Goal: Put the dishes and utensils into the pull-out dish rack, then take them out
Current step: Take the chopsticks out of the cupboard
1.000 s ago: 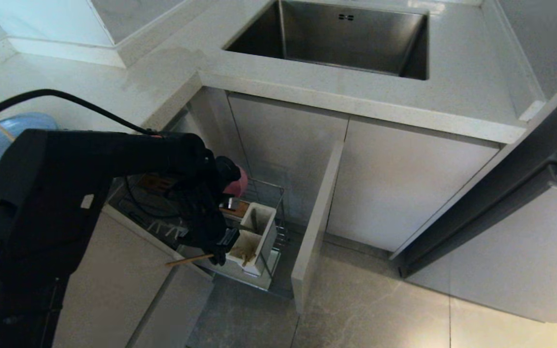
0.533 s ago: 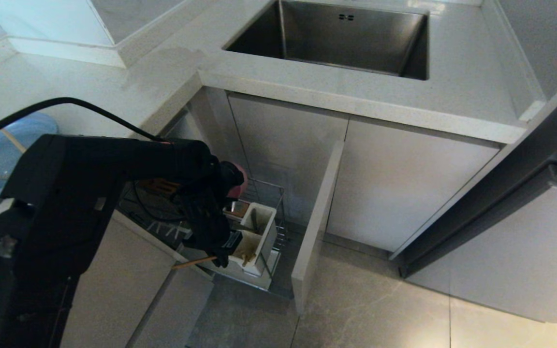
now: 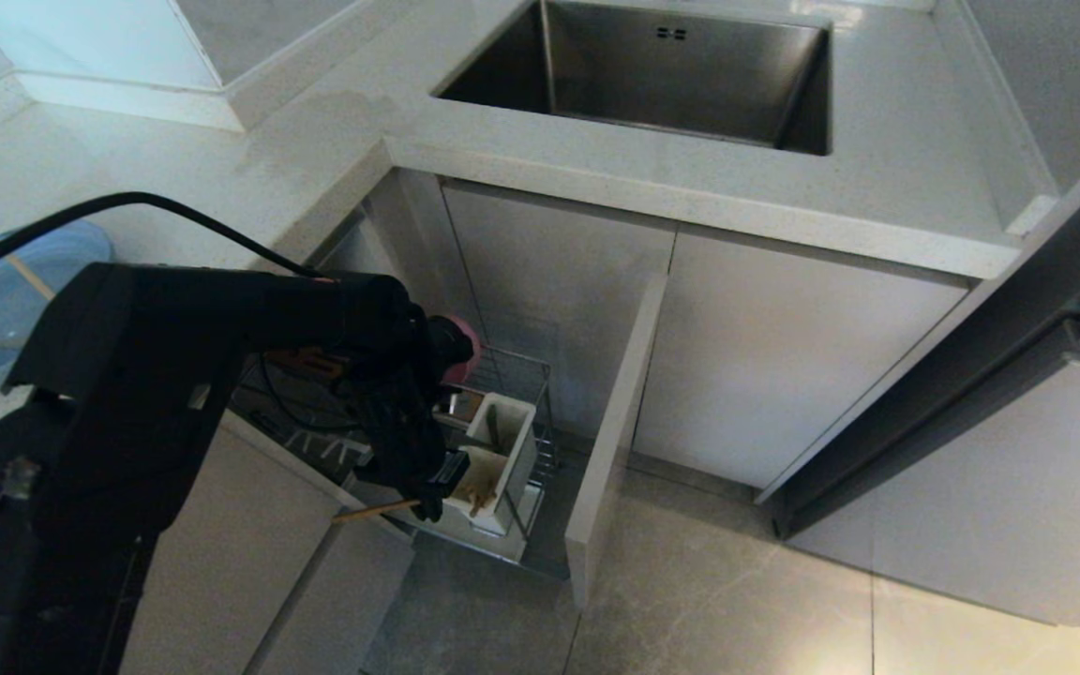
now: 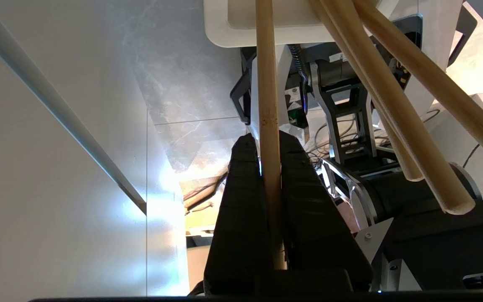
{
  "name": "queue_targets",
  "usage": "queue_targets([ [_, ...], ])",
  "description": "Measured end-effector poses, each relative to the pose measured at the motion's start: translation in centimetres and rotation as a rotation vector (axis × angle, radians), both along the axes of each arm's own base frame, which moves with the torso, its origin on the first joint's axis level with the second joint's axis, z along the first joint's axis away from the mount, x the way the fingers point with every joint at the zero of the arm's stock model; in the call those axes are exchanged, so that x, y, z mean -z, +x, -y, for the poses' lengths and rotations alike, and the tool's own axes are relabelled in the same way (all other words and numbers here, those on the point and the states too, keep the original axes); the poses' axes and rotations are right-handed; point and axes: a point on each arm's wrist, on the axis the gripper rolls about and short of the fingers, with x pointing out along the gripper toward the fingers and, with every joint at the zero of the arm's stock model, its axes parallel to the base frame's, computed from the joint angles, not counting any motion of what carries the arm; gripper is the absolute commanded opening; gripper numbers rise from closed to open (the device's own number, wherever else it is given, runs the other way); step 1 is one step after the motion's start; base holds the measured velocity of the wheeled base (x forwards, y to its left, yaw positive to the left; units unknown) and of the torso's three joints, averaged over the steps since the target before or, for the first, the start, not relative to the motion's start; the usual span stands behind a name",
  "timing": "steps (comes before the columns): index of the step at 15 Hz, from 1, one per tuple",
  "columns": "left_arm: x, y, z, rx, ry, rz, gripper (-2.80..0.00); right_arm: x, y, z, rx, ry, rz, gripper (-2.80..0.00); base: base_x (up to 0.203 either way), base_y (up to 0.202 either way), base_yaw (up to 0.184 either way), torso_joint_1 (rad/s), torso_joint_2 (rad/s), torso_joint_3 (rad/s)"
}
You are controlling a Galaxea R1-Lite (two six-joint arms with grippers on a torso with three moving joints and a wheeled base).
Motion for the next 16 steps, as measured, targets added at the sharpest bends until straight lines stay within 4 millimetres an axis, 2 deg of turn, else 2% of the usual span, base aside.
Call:
queue_targets([
  [7,0.1,0.0,0.0,0.001,0.001,-0.002,-2.80,0.0,0.0,0.0,0.000,0.000,0.000,-2.80,0.000,0.000,0.000,0.000,0.00,0.000],
  [16,1.6,1.1,0.2,-0.001,-0.006,0.014,-2.80,0.0,0.0,0.0,0.000,0.000,0.000,-2.80,0.000,0.000,0.000,0.000,0.00,0.000],
])
